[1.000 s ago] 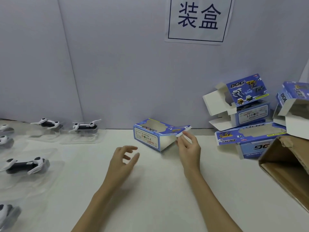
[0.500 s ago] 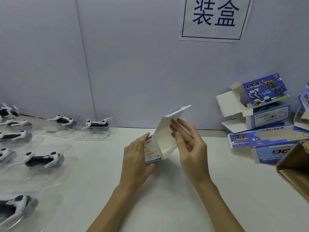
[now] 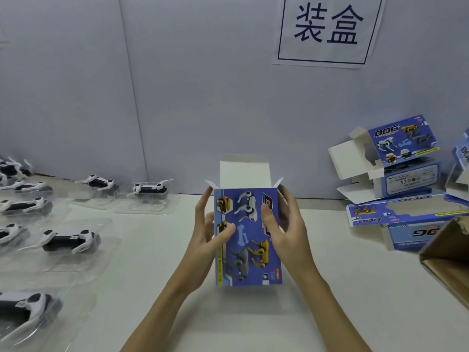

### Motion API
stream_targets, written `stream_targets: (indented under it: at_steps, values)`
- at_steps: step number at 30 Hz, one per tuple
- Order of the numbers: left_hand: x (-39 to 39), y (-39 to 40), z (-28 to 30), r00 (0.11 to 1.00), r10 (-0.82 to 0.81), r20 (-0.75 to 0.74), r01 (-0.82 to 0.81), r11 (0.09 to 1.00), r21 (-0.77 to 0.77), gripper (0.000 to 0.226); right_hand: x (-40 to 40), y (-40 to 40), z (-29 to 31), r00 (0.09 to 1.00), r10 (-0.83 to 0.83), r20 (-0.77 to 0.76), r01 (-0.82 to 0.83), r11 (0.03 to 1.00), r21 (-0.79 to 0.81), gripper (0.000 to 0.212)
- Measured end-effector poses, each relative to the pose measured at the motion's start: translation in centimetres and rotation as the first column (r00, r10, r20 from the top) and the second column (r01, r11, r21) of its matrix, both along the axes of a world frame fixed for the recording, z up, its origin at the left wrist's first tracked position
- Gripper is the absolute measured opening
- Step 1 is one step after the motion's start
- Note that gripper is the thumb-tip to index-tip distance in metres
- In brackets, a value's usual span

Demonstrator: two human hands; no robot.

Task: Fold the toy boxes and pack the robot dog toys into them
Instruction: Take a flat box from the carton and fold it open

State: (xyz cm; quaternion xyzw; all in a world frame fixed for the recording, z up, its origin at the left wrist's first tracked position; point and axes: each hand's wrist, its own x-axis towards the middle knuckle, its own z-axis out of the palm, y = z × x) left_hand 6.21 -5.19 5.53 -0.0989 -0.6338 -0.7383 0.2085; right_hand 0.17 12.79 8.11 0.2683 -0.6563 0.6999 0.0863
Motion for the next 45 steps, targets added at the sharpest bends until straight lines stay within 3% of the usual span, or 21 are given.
stream_targets:
  at_steps: [8,14,22,25,28,32,35,41,45]
  values:
    - [-0.1,-0.4,-0.2,0.998,0.000,0.061,0.004,0.997,-0.074,0.101,0.5,-0.7,-0.3,0.998,0.044,0.039,-0.045,0.998,0.040,0.080]
    - [0.2,-0.6,-0.1,0.998,-0.003,0.069,0.008,0.997,-0.074,0.096,0.9,-0.8,0.2,0.993,0.103,0.049,-0.101,0.994,-0.041,0.057]
    - [0.9,1.0,0.9,0.998,0.052,-0.025,-0.055,0.988,-0.145,0.045,0.9,-0.6,0.2,0.997,0.071,-0.004,-0.072,0.995,-0.068,0.012]
    - [1.2,1.2,1.4,0.997,0.061,-0.050,-0.066,0.993,-0.101,0.035,1.1,-0.8,0.1,1.000,0.002,-0.018,-0.004,0.995,-0.100,0.019]
    - [1.1,1.2,1.8,0.983,0.177,-0.057,-0.181,0.981,-0.073,0.026,1.2,-0.7,0.6,0.999,-0.027,-0.018,0.024,0.992,-0.120,0.015]
    - [1.2,1.1,2.2,0.972,0.225,-0.064,-0.227,0.973,-0.030,0.033,1.1,-0.5,0.8,1.000,-0.015,0.001,0.015,0.988,-0.154,0.015]
    - [1.3,0.7,2.4,0.975,0.214,-0.065,-0.212,0.977,0.028,0.041,1.4,-0.7,0.8,1.000,-0.018,0.002,0.018,0.988,-0.151,0.037]
    - [1.6,0.6,2.7,0.977,0.183,-0.113,-0.180,0.983,0.042,0.064,1.4,-0.6,0.8,0.999,0.044,0.024,-0.038,0.977,-0.210,0.023]
    - [1.7,0.2,2.7,0.988,0.149,-0.039,-0.150,0.988,-0.023,0.080,1.7,-0.7,1.0,0.994,0.102,0.042,-0.087,0.958,-0.272,0.046]
